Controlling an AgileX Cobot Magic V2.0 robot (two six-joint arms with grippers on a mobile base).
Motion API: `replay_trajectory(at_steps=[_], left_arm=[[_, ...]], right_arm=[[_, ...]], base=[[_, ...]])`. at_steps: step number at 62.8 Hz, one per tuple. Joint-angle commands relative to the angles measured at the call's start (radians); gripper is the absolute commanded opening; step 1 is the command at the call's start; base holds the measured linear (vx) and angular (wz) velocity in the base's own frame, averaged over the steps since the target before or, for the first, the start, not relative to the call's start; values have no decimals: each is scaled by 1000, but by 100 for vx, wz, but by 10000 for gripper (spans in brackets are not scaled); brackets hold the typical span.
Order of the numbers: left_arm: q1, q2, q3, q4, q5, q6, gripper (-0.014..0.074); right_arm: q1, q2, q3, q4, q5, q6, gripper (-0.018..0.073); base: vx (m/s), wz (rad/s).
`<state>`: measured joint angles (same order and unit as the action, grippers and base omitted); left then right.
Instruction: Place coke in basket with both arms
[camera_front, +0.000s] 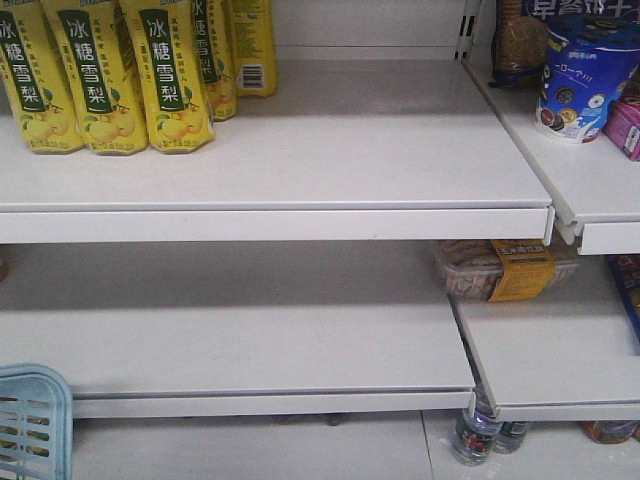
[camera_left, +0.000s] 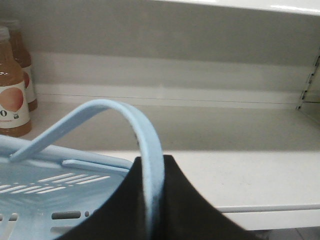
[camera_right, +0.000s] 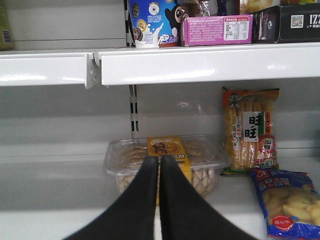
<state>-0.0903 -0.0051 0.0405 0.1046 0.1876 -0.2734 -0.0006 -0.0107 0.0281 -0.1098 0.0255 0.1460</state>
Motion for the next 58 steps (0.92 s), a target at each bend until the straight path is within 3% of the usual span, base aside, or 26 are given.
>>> replay_trajectory(at_steps=[1, 58], left_arm=[[-1, -20, -6, 25, -146, 18, -6], [-1, -20, -6, 25, -146, 18, -6]], right_arm=[[-6, -18, 11, -2, -84, -4, -5], [-6, -18, 11, -2, -86, -5, -5]], base=[[0, 0], [0, 0]])
